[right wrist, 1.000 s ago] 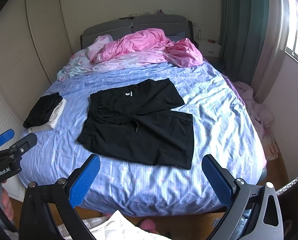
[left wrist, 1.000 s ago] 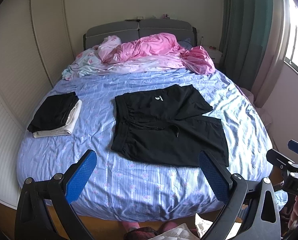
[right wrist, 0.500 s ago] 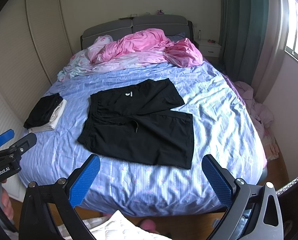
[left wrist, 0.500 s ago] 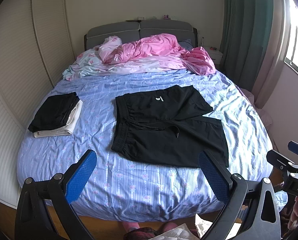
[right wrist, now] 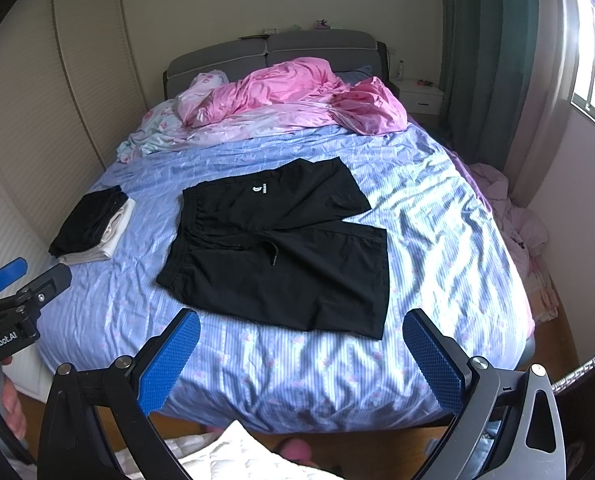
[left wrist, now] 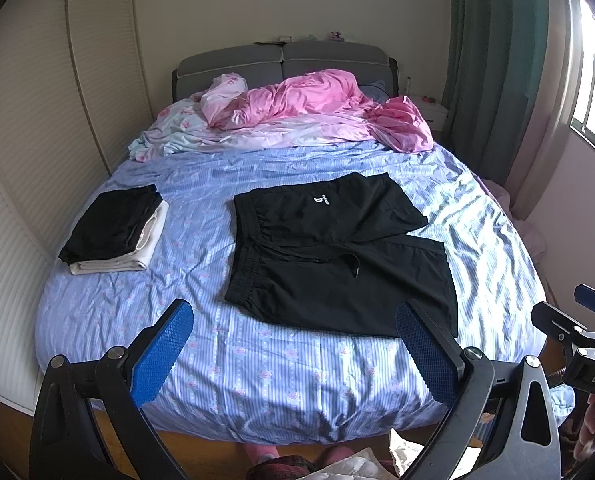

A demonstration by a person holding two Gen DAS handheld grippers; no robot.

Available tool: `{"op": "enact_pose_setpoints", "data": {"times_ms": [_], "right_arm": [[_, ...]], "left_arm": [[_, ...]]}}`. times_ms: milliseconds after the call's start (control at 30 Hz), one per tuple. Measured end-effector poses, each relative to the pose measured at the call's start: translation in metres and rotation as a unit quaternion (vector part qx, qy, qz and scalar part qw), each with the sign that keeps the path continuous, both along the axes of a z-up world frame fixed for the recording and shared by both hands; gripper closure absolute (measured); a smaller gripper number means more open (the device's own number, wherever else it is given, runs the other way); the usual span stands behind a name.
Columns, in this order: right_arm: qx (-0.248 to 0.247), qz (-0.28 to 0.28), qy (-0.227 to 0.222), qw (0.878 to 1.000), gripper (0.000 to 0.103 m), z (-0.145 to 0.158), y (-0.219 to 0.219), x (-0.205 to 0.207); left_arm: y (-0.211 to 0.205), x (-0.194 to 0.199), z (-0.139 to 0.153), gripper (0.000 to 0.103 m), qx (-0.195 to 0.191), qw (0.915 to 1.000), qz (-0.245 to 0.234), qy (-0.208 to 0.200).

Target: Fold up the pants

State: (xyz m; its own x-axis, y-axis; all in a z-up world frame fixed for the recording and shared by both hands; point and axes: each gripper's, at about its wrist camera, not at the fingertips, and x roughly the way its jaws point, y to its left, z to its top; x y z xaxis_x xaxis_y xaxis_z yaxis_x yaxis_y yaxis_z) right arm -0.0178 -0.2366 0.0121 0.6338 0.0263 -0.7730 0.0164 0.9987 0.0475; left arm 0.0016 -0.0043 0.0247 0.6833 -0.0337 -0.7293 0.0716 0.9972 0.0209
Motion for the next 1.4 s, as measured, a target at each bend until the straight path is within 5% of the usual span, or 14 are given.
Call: {"op": "enact_pose_setpoints", "data": {"times_ms": [733, 1167, 1400], "right_arm": [[-0.003, 0.002, 0.033, 0.999, 0.0, -0.018, -0.001, 0.016], [0.03, -0.056, 0.094, 0.994, 0.0, -0.089, -0.012, 0.045], [0.031, -0.091, 0.126, 0.987, 0.0, -0.132, -0.005, 0.08]], "left_arm": [[0.0, 0.009, -0.021, 0.0, -0.002, 0.9994, 0.023, 0.026], [0.042, 0.046, -0.091, 0.0, 0.022, 0.9936, 0.067, 0.089], [0.062, 0.096, -0.136, 0.0, -0.031, 0.987, 0.065, 0.143]]}}
